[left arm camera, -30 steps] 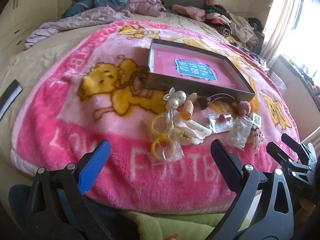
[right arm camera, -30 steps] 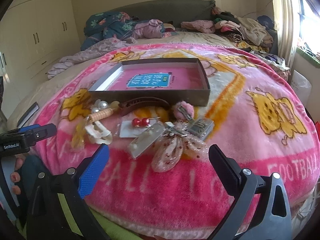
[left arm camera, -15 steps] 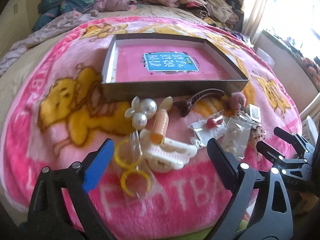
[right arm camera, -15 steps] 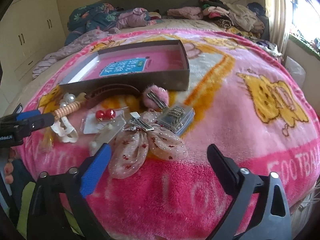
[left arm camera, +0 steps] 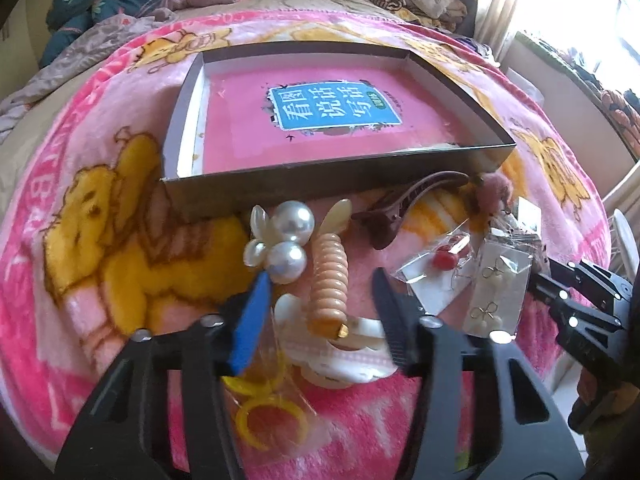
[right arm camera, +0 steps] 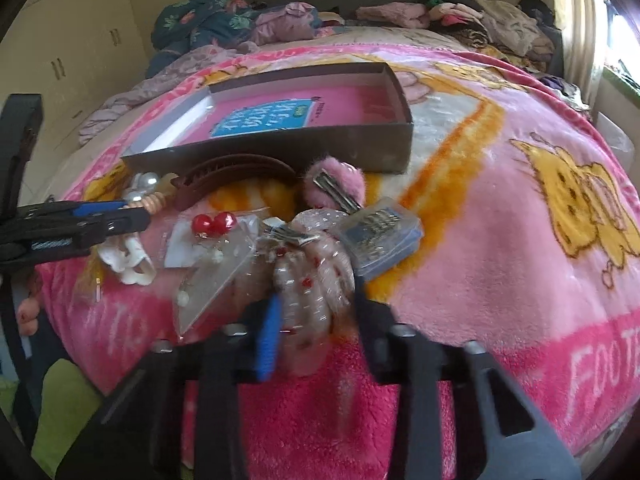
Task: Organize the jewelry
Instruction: 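Grasp the polka-dot bow clip with right tool while left grasps spiral tie, then drop the bow clip into the pink box with right tool while left drops spiral tie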
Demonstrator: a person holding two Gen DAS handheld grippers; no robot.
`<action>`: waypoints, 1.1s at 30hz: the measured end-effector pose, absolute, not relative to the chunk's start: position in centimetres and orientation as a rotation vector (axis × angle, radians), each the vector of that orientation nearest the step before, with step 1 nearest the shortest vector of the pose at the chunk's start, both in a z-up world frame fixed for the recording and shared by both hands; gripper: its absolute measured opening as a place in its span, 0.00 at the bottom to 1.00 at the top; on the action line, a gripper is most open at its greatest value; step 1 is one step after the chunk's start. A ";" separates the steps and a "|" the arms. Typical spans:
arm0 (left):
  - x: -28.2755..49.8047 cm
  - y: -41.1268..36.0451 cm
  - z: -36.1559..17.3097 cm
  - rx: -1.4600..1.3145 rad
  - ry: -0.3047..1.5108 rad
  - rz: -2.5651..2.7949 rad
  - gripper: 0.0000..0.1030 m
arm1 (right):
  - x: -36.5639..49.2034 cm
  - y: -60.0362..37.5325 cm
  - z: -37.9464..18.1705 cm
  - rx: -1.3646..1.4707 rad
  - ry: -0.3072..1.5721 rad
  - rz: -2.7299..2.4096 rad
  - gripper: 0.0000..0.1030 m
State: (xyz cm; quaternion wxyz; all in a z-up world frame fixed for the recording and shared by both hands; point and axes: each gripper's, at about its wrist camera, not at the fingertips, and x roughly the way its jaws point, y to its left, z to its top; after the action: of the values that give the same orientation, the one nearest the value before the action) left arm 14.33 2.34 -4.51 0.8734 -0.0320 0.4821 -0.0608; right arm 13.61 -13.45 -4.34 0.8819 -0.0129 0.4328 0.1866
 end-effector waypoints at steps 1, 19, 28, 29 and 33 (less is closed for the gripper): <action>14.5 2.3 -4.5 -0.064 1.008 -0.125 0.26 | 13.6 -13.6 -4.2 -0.024 0.893 0.393 0.20; 13.5 4.5 -1.3 -0.118 0.928 -0.136 0.11 | 13.4 -15.6 0.4 0.014 0.769 0.395 0.17; 13.9 6.1 1.2 -0.136 0.857 -0.105 0.11 | 14.4 -15.5 2.5 0.032 0.718 0.391 0.17; 14.1 6.3 1.4 -0.138 0.853 -0.101 0.11 | 14.7 -15.6 2.6 0.035 0.712 0.388 0.17; 14.8 7.1 2.0 -0.150 0.826 -0.082 0.11 | 15.9 -15.6 3.4 0.047 0.694 0.381 0.17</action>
State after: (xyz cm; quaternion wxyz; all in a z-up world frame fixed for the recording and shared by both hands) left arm 14.77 7.11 2.01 0.9124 -0.0726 0.4008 -0.0396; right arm 15.88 -15.62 3.38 0.9224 0.0231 0.3380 0.1857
